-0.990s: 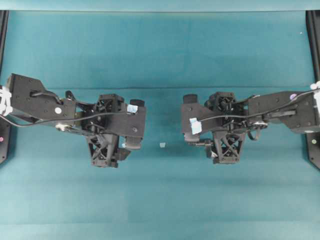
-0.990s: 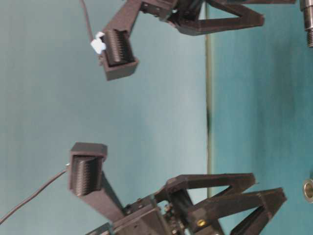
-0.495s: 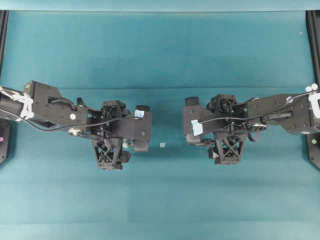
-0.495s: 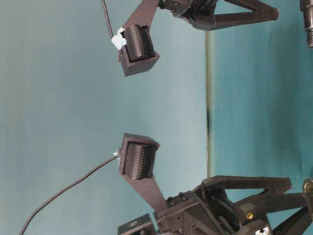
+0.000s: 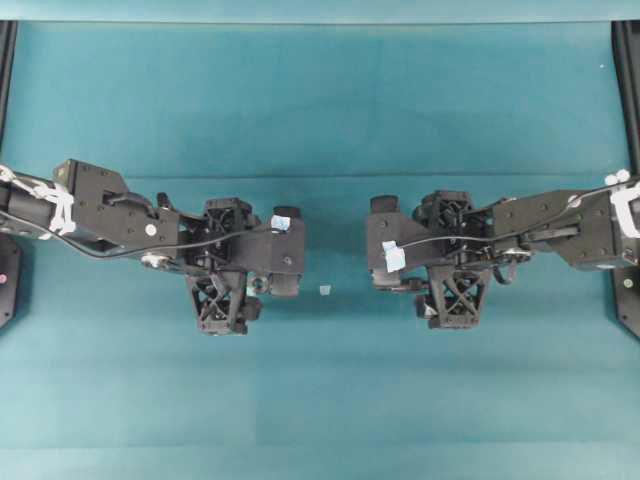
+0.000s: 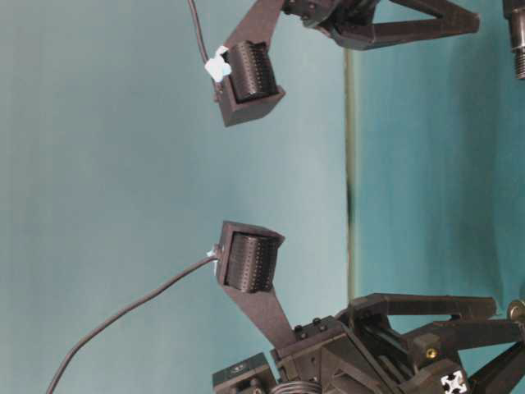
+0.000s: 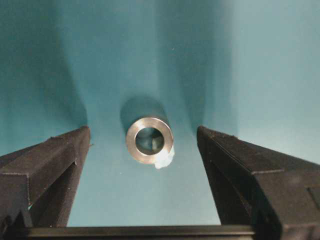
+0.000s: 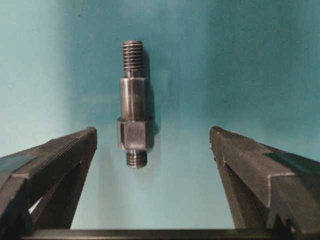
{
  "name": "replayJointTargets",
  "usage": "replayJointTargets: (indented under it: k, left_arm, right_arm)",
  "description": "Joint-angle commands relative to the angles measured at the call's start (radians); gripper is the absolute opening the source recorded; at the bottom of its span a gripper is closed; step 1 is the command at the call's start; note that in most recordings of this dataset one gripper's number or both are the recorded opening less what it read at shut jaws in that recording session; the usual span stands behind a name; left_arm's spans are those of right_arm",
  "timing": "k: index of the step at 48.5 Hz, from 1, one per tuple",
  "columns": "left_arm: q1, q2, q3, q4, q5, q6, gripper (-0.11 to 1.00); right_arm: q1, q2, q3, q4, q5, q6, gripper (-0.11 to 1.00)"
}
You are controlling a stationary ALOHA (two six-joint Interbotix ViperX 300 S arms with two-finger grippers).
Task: Insert the washer onto the shaft with both hands.
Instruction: 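Lower left gripper over the washer and right gripper over the shaft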
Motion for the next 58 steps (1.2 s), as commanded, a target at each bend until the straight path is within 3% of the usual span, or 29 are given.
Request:
replayJointTargets:
  k: [1, 11, 58]
  left_arm:
    - [0.003, 0.0, -0.003, 0.002, -0.006, -0.011, 0.9]
    - [0.003, 0.017, -0.003, 0.005, -0.006, -0.04, 0.9]
    - [0.003, 0.02, -0.003, 0.005, -0.014, -0.041, 0.9]
  right_arm:
    - [-0.002, 0.002, -0.005, 0.0, -0.012, 0.005, 0.93]
    - [-0.002, 0.008, -0.005, 0.002, -0.021, 0.003, 0.93]
    - [-0.002, 0.035, -0.003, 0.008, -0.04, 0.003, 0.93]
